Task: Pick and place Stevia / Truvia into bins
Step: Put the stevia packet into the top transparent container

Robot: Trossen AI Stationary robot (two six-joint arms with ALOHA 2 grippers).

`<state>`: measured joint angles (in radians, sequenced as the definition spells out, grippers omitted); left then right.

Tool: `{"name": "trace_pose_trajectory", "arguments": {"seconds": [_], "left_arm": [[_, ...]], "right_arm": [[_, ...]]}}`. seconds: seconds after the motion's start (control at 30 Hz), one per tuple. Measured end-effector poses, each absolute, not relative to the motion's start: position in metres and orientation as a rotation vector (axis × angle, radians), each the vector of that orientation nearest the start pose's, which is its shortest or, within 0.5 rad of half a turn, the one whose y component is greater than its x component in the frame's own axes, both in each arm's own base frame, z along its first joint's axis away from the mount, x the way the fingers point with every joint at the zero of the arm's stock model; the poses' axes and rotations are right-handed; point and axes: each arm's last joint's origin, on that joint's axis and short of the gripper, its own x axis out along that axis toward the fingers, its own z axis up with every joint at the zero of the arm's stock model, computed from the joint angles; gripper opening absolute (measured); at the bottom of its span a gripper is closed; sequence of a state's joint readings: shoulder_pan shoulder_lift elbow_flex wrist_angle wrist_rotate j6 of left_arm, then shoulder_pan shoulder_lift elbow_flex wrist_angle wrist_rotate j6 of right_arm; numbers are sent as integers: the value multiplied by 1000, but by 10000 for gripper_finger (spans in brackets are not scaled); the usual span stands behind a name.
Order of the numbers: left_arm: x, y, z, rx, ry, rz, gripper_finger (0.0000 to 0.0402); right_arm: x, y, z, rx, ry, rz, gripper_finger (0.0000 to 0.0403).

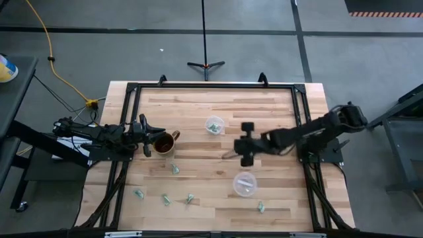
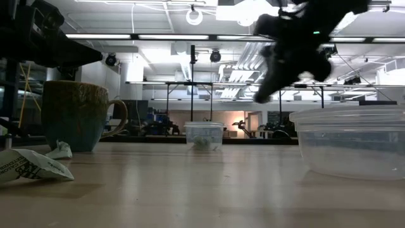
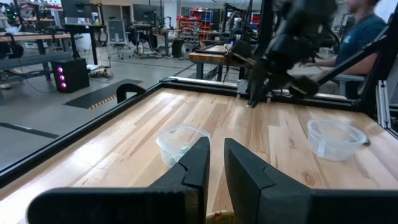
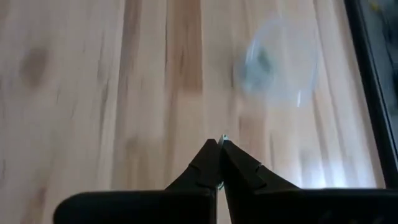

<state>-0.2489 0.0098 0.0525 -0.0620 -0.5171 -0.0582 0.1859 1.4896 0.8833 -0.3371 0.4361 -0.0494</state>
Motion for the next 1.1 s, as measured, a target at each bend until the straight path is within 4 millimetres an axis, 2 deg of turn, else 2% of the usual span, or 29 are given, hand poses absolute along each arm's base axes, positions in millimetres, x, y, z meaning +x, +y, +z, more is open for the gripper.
{"name": "trace_pose_trajectory", "arguments": {"seconds": [0.17,0.33,0.5,0.73,0.9,1.0,1.1], "left_arm": [[92,-9,175,-51,10,269,83],[92,-9,175,-50,10,269,83],[92,-9,175,-51,10,269,83],[92,-9,175,-51,10,269,83],[92,-9,175,-51,10,268,83],[92,-9,175,-51,10,268,83],[92,-9,175,-51,10,269,83]], "right_arm": [[304,0,211,-376,776,-141,3],[314,-39,218,-319,621,-54,2],[322,-67,207,-279,576,-33,2],[333,-84,181,-260,581,-17,3],[339,-90,172,-269,549,-33,6],[340,-92,171,-268,543,-42,34],[340,-93,171,-266,546,-58,78]]}}
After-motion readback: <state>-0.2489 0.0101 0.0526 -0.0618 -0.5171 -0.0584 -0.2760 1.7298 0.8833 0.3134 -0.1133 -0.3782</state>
